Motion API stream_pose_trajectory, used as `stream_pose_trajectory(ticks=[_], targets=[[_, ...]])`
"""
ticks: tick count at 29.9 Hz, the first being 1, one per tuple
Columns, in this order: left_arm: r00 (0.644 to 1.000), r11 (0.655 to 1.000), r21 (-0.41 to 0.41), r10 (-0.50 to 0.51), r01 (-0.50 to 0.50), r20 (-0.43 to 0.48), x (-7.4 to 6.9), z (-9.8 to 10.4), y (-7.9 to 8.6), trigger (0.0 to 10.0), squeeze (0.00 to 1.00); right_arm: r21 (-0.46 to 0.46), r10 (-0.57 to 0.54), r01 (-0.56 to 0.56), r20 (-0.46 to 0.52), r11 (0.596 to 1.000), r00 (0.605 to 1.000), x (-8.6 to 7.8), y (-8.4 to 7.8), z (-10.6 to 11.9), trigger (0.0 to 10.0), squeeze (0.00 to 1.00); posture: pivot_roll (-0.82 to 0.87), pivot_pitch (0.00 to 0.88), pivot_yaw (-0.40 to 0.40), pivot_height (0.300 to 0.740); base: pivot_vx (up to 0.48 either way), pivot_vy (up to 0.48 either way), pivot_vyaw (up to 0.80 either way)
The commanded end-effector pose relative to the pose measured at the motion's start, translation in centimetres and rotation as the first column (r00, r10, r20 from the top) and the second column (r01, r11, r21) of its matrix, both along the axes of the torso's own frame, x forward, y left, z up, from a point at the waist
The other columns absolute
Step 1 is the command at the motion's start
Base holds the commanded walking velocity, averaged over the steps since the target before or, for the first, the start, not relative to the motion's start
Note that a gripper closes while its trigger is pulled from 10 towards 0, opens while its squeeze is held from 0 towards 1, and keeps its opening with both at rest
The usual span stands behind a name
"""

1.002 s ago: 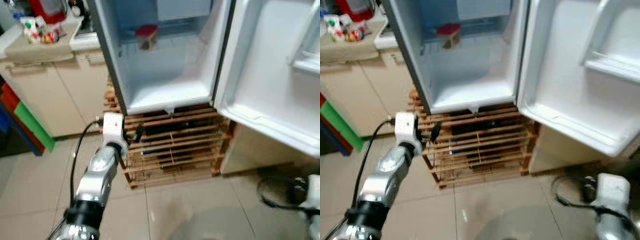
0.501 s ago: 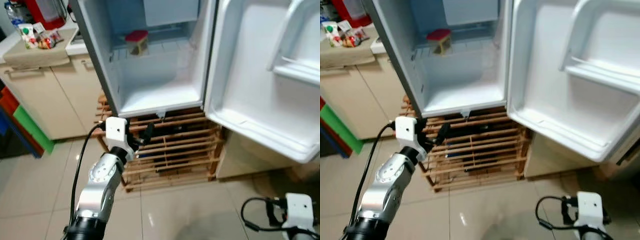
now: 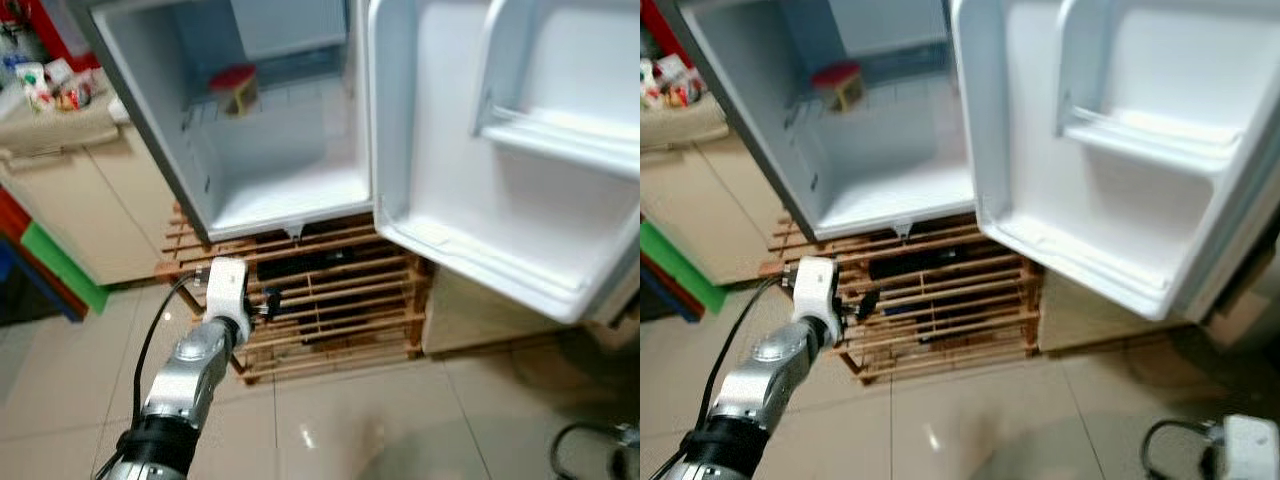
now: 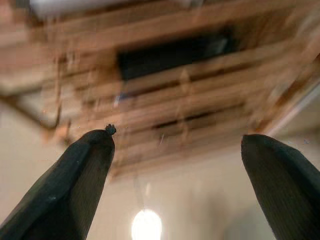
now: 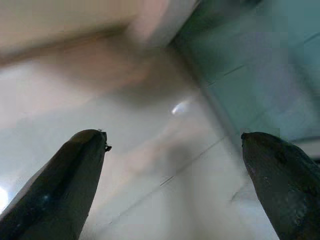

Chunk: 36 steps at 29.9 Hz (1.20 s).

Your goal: Restocking fridge

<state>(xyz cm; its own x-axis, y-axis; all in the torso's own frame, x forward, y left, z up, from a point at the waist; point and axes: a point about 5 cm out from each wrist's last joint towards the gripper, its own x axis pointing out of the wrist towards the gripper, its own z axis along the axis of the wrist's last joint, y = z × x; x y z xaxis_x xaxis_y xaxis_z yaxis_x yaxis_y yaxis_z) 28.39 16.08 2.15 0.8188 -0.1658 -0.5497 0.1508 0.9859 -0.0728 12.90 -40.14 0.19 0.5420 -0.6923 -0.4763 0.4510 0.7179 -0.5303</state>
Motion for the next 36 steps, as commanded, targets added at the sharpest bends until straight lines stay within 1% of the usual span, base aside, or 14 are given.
stream_pose_trajectory(ticks=[1,3,10,14,20,24,25,28,29,31,32,34,35,36], targets=[[1.000,1.000,0.029,0.008,-0.007,-0.015,0.3,0.1,0.7,10.0,0.00,-0.046,0.007,-0.005,0.057,0.999,0.998,1.0,-0.3,1.0,10.0,0.00,-0.26,0.000,0.125,0.740,0.000,0.000,0.00],[0.990,0.999,0.039,-0.018,0.023,-0.137,-0.5,-1.6,0.7,10.0,0.00,-0.233,0.083,-0.036,0.194,0.972,0.977,4.9,-1.3,5.6,10.0,0.00,-0.25,0.000,0.126,0.740,0.000,0.000,0.00],[0.969,0.999,0.047,0.008,0.004,-0.247,-1.2,-3.1,1.6,10.0,0.00,-0.378,0.143,-0.006,0.336,0.926,0.931,8.9,-1.3,10.5,10.0,0.00,-0.24,0.000,0.116,0.740,0.000,0.000,0.00],[0.967,0.999,0.047,0.007,0.006,-0.254,-1.3,-3.4,1.7,10.0,0.00,-0.374,0.167,-0.021,0.362,0.927,0.917,9.7,-0.7,10.9,10.0,0.00,-0.24,0.000,0.115,0.740,0.000,0.000,0.00],[0.952,0.999,0.051,0.007,0.009,-0.306,-2.1,-4.7,1.8,10.0,0.00,-0.258,0.280,-0.174,0.468,0.950,0.838,11.9,3.5,10.8,10.0,0.00,-0.25,0.000,0.118,0.740,0.000,0.000,0.00],[0.944,0.998,0.062,0.010,0.011,-0.330,-2.6,-5.2,2.1,10.0,0.00,-0.176,0.388,-0.350,0.537,0.920,0.749,12.9,7.3,10.6,10.0,0.00,-0.25,0.000,0.120,0.740,0.000,0.000,0.00],[0.932,0.997,0.082,0.026,0.004,-0.360,-3.3,-5.8,2.9,10.0,0.00,-0.072,0.444,-0.500,0.580,0.863,0.683,12.8,10.5,10.0,10.0,0.00,-0.25,0.000,0.122,0.740,0.000,0.000,0.00],[0.916,0.995,0.097,0.031,0.009,-0.399,-4.3,-6.5,3.6,10.0,0.00,0.025,0.501,-0.650,0.613,0.760,0.610,12.1,13.7,9.7,10.0,0.00,-0.25,0.000,0.125,0.740,0.000,0.000,0.00],[0.916,0.995,0.097,0.031,0.009,-0.399,-4.3,-6.5,3.6,10.0,0.00,0.025,0.501,-0.650,0.613,0.760,0.610,12.1,13.7,9.7,10.0,0.00,-0.25,0.000,0.125,0.740,0.000,0.000,0.00],[0.879,0.993,0.119,0.043,0.015,-0.474,-6.7,-8.0,5.0,10.0,0.00,0.145,0.550,-0.782,0.635,0.606,0.543,10.7,16.4,9.5,10.0,0.00,-0.25,0.000,0.131,0.740,0.000,0.000,0.00],[0.879,0.993,0.119,0.043,0.015,-0.474,-6.7,-8.0,5.0,10.0,0.00,0.145,0.550,-0.782,0.635,0.606,0.543,10.7,16.4,9.5,10.0,0.00,-0.25,0.000,0.131,0.740,0.000,0.000,0.00],[0.837,0.990,0.143,0.072,0.008,-0.543,-9.2,-9.2,6.4,10.0,0.00,0.237,0.571,-0.849,0.651,0.473,0.500,9.5,18.3,9.4,10.0,0.00,-0.24,0.000,0.133,0.740,0.000,0.000,0.00],[0.805,0.986,0.164,0.102,-0.006,-0.584,-11.1,-9.9,7.4,10.0,0.00,0.274,0.580,-0.856,0.642,0.438,0.502,9.0,18.5,9.1,10.0,0.00,-0.24,0.000,0.131,0.740,0.000,0.000,0.00],[0.787,0.985,0.171,0.119,-0.017,-0.605,-12.1,-10.3,7.8,10.0,0.00,0.280,0.575,-0.842,0.629,0.461,0.524,9.1,17.9,8.7,10.0,0.00,-0.24,0.000,0.130,0.740,0.000,0.000,0.00]])
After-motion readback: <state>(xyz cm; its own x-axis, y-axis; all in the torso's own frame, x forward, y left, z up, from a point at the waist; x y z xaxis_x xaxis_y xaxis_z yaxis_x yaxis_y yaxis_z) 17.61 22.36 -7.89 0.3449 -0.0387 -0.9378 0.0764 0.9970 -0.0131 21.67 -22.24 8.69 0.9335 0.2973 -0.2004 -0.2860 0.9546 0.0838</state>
